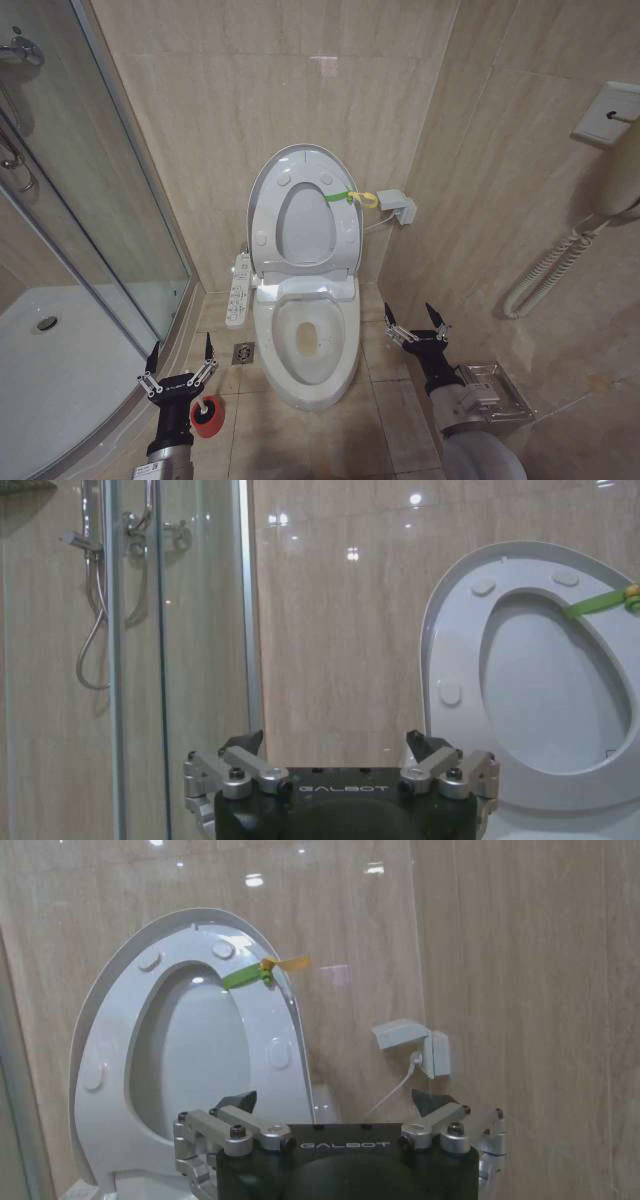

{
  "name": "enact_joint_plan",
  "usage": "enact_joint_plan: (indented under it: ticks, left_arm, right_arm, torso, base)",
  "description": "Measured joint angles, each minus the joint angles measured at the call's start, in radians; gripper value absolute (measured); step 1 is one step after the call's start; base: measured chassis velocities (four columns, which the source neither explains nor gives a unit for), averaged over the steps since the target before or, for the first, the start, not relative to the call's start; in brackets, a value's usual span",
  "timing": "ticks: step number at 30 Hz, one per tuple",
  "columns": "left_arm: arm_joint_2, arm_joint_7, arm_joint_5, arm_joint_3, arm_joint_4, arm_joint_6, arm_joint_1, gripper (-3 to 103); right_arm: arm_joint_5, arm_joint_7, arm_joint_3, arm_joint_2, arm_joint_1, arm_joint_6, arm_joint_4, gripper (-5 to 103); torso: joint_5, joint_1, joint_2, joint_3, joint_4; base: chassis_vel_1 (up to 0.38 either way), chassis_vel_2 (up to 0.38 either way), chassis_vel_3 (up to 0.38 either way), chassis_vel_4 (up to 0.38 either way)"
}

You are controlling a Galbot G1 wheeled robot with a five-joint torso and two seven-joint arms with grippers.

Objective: Open the toilet lid, clean the toilet bowl with a toilet brush, close the toilet lid, and flush.

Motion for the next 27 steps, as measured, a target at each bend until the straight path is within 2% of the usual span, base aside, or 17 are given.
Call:
enact_joint_plan:
  ticks: [27]
  left_arm:
    - [0.0, 0.0, 0.0, 0.0, 0.0, 0.0, 0.0, 97]
  right_arm:
    - [0.0, 0.0, 0.0, 0.0, 0.0, 0.0, 0.0, 100]
  torso:
    - [0.0, 0.0, 0.0, 0.0, 0.0]
  base:
    - [0.0, 0.0, 0.0, 0.0]
